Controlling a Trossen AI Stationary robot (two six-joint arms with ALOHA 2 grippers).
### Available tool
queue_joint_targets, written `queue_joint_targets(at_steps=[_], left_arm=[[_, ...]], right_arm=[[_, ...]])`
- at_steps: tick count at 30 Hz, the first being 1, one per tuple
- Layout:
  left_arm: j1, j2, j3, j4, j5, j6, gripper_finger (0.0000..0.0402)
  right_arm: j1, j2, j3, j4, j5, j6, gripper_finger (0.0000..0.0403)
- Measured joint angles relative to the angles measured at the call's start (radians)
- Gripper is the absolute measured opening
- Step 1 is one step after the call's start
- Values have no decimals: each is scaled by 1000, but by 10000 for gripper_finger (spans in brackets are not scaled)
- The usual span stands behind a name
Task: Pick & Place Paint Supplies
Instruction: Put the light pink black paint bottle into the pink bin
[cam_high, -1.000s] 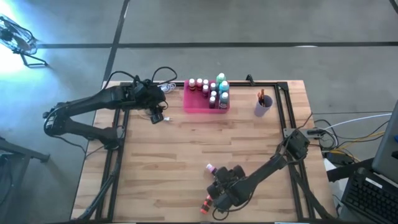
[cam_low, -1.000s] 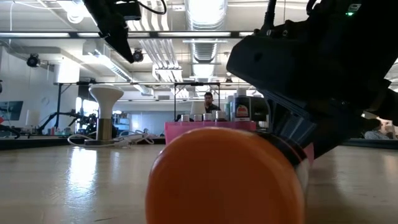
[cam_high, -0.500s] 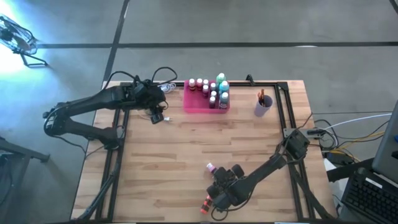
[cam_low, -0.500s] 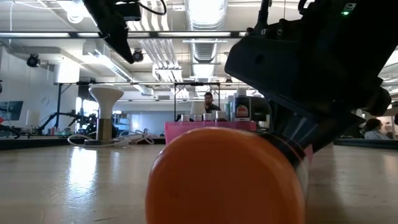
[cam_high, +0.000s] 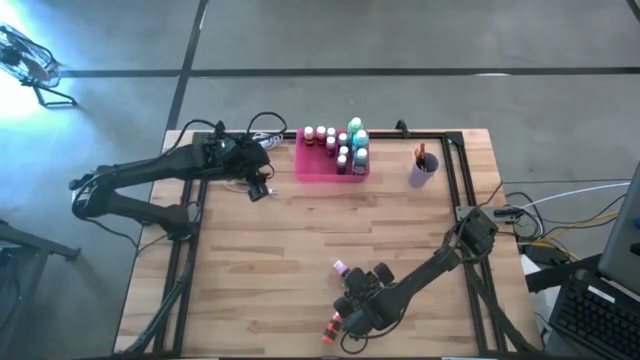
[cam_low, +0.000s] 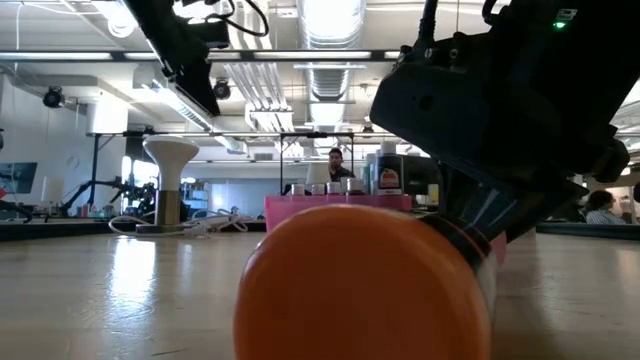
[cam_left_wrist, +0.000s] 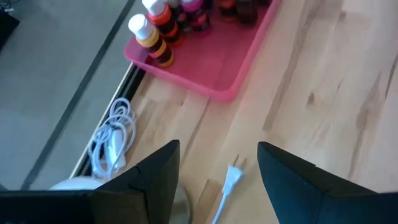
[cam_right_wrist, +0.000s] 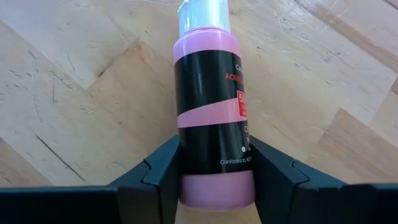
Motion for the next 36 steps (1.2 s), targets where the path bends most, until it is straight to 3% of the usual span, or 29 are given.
queue_joint_targets(at_steps=[5, 13, 20, 24, 28, 32, 36], left_arm=[[0, -1, -115, 176, 4, -15, 220], [0, -1, -307, 416, 111, -66, 220], [0, -2, -407, 652, 138, -159, 220], [-1, -2, -457, 831, 211, -200, 220], [-2, -2, -557, 1138, 321, -241, 220], [-2, -2, -663, 1447, 362, -275, 219], [-3, 7, -719, 1653, 466, -294, 219]], right_arm=[[3, -2, 0, 2, 2, 0, 138], [9, -9, 0, 2, 4, 0, 144], [24, -69, 1, -18, 41, -4, 135], [42, -120, 1, -22, 135, -8, 140], [65, -173, 1, -24, 247, -18, 145], [88, -225, 1, -26, 358, -47, 140], [103, -268, 1, 1, 462, -104, 137]])
